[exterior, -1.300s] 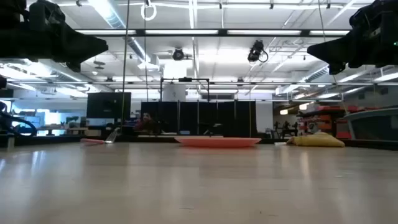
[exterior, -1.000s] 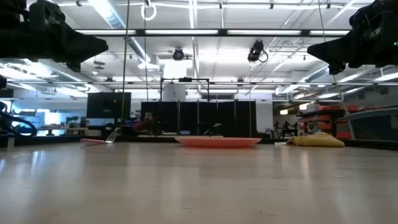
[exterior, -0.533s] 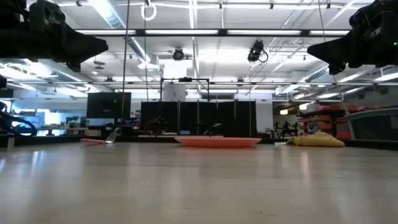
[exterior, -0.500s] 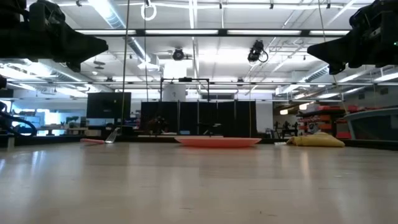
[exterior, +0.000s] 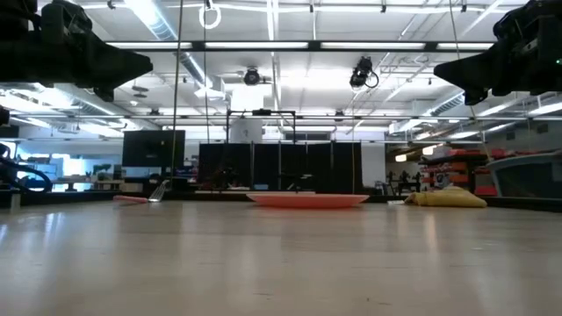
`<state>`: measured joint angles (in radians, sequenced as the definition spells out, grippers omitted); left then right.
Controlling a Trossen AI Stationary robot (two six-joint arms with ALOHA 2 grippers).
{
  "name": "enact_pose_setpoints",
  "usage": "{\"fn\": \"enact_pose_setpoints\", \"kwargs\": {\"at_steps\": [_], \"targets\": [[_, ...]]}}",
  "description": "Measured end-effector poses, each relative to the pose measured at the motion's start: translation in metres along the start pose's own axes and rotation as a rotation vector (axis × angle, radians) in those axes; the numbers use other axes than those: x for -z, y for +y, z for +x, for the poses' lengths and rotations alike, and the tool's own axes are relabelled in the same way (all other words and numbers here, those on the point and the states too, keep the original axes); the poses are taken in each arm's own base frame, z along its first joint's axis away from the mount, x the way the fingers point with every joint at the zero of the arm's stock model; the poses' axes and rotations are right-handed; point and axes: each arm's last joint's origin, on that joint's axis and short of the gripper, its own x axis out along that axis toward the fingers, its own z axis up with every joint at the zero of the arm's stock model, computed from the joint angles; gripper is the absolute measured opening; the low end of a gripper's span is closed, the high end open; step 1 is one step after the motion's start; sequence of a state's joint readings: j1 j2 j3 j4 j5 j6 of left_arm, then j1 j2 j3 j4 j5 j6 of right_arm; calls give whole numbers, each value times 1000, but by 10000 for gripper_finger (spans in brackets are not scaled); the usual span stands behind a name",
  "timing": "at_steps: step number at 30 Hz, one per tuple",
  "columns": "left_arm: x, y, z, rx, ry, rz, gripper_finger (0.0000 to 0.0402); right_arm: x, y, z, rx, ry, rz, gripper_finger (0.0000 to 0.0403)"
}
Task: Set table place
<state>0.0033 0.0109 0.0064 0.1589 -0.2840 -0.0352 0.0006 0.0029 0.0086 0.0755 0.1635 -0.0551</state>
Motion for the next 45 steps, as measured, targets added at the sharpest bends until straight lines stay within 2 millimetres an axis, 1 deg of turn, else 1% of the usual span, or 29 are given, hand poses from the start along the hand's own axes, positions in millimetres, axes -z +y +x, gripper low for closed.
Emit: {"fn": "enact_pose_setpoints", "kwargs": {"at_steps": [9,18,24,33,36,39,43,45], "targets": [[0,0,0,0,0,0,83,0,0,0,0,0,0,30],[0,0,0,0,-1,0,91,0,0,0,0,0,0,30],[-1,0,0,0,-5,-8,87,0,0,0,0,0,0,30],[0,0,0,-10,-4,-110,79,0,0,0,0,0,0,30],[-2,2,0,-73,-2,-167,55,0,0,0,0,0,0,30],[-12,4,-1,-157,-34,-194,13,0,0,0,0,0,0,30],[-31,5,-2,-203,-69,-204,8,0,0,0,0,0,0,30],[-46,4,0,-203,-72,-188,6,0,0,0,0,1,-4,30]]}}
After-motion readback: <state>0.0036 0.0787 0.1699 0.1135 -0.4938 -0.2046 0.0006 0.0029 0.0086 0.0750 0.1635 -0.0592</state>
